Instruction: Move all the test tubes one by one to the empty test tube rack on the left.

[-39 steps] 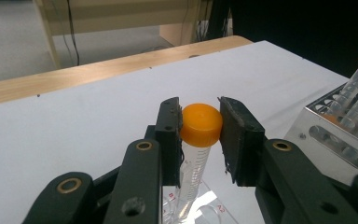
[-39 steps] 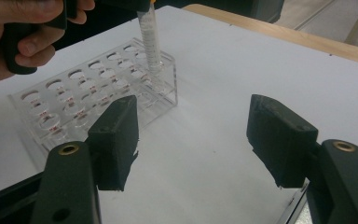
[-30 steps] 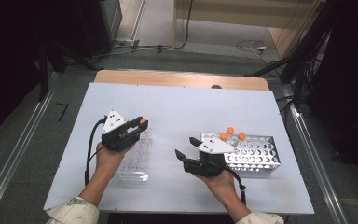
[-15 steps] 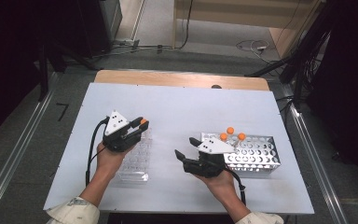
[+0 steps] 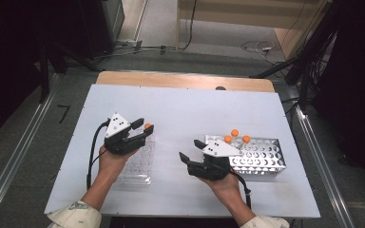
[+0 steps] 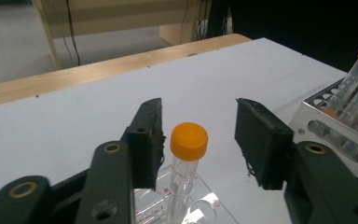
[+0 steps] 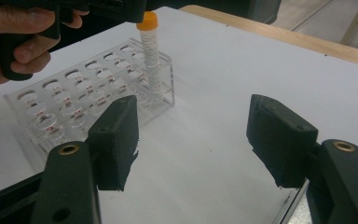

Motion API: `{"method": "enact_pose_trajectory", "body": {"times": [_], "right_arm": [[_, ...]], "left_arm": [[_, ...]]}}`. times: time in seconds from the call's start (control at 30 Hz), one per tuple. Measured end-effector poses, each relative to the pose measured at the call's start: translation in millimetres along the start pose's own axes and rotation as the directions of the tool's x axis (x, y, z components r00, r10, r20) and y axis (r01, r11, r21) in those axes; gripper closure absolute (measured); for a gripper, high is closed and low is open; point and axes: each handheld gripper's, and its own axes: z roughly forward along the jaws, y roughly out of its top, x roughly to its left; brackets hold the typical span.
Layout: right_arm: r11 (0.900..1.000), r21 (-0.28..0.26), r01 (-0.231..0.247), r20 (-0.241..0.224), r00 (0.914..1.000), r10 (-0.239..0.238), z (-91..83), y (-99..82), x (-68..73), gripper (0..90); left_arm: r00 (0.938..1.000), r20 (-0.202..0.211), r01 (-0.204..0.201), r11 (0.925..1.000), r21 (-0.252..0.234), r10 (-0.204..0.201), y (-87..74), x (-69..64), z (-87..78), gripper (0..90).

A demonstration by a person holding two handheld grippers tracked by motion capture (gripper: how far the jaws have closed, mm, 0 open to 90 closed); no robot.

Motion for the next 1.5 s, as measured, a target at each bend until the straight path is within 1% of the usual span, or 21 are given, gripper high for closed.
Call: {"method": "enact_pose_trajectory", "body": {"times": [0.03, 0.17, 0.27, 0.33, 0.47, 0.53, 0.8, 0.87, 1.0, 1.07, 1.1, 1.27, 1.37, 1.5], "right_arm": [[1.0000, -0.001, -0.004, 0.003, 1.0000, 0.004, -0.9, 0.0, -0.5, 32.5], [0.9999, -0.006, -0.009, 0.010, 0.9999, 0.009, -5.4, -0.5, -2.8, 32.5], [0.9999, -0.012, -0.010, 0.016, 0.9998, 0.010, -9.9, -1.0, -5.5, 32.4], [0.9998, -0.016, -0.012, 0.022, 0.9997, 0.012, -13.4, -1.1, -7.2, 32.4], [0.9995, -0.027, -0.015, 0.035, 0.9993, 0.016, -20.9, -1.5, -11.5, 32.4], [0.9993, -0.032, -0.017, 0.041, 0.9990, 0.018, -24.9, -2.1, -13.9, 32.4], [0.9982, -0.055, -0.026, 0.100, 0.9945, 0.031, -47.7, -6.7, -28.5, 32.4], [0.9978, -0.058, -0.030, 0.122, 0.9919, 0.037, -53.5, -8.6, -33.4, 32.4], [0.9966, -0.067, -0.048, 0.160, 0.9854, 0.059, -65.5, -12.6, -44.8, 32.5], [0.9960, -0.074, -0.050, 0.172, 0.9831, 0.062, -69.8, -14.1, -49.6, 32.5], [0.9952, -0.079, -0.057, 0.183, 0.9805, 0.071, -73.0, -14.8, -52.0, 32.5], [0.9932, -0.096, -0.066, 0.215, 0.9728, 0.086, -83.5, -17.0, -61.9, 32.6], [0.9919, -0.104, -0.073, 0.244, 0.9648, 0.097, -88.8, -19.6, -68.2, 32.6], [0.9893, -0.119, -0.084, 0.291, 0.9496, 0.116, -93.6, -25.2, -78.6, 32.6]], "left_arm": [[1.0000, 0.001, 0.008, 0.9999, -0.007, -0.008, 0.0, -0.2, -0.6, 48.0], [0.9992, -0.017, 0.036, 0.9989, -0.030, -0.037, 0.7, 0.3, -5.2, 37.4], [0.9981, -0.045, 0.041, 0.9984, -0.039, -0.043, 0.7, 0.8, -7.6, 29.0], [0.9974, -0.055, 0.043, 0.9984, -0.037, -0.045, 0.4, 1.7, -8.9, 26.0], [0.9960, -0.061, 0.063, 0.9967, -0.051, -0.066, -1.1, 4.8, -11.6, 24.8], [0.9956, -0.066, 0.062, 0.9967, -0.052, -0.066, -1.3, 6.3, -12.8, 24.6], [0.9916, -0.093, 0.084, 0.9948, -0.058, -0.089, -3.1, 11.4, -14.7, 20.2], [0.9907, -0.097, 0.089, 0.9940, -0.064, -0.095, -3.4, 12.0, -15.0, 20.2], [0.9904, -0.101, 0.087, 0.9939, -0.067, -0.094, -3.4, 12.9, -15.7, 20.2], [0.9900, -0.104, 0.089, 0.9937, -0.069, -0.096, -3.2, 13.1, -16.2, 20.2], [0.9899, -0.103, 0.090, 0.9934, -0.071, -0.097, -3.2, 13.1, -16.4, 20.2], [0.9896, -0.105, 0.091, 0.9933, -0.072, -0.098, -3.3, 13.1, -16.4, 20.3], [0.9894, -0.108, 0.090, 0.9933, -0.073, -0.098, -3.5, 13.5, -16.6, 20.3], [0.9886, -0.112, 0.092, 0.9929, -0.075, -0.100, -3.8, 14.7, -16.7, 20.3]]}}
